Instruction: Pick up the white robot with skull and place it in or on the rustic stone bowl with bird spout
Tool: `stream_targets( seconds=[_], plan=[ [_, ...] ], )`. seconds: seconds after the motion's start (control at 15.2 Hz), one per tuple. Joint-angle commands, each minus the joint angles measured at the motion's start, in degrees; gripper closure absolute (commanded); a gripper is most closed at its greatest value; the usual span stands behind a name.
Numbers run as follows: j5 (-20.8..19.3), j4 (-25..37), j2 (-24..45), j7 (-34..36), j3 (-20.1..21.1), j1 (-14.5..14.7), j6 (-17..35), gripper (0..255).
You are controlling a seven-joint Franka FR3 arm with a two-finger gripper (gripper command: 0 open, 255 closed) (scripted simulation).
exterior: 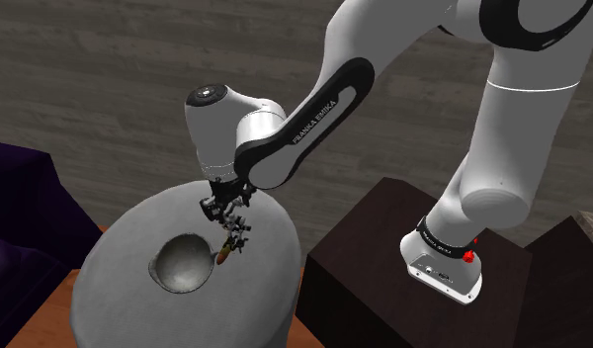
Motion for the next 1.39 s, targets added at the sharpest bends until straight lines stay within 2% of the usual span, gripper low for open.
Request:
stream_targets(
  seconds=[0.0, 0.46, 0.99, 1.19, 1.25, 1.32],
  plan=[
    [1.18, 0.16, -1.35, -0.89, 0.53, -0.45, -1.27, 255],
    [4.23, 1.24, -4.82, -3.09, 1.66, -1.34, -5.13, 255],
    [-1.83, 25.24, 9.13, 3.11, 0.79, 6.85, -17.68, 255],
    [-3.69, 36.31, 15.17, 4.27, -0.02, 10.92, -23.23, 255],
    [-4.66, 43.08, 18.77, 4.60, -0.49, 13.34, -26.54, 255],
    [-4.74, 42.65, 18.97, 4.69, -0.67, 13.39, -25.90, 255]
  ],
)
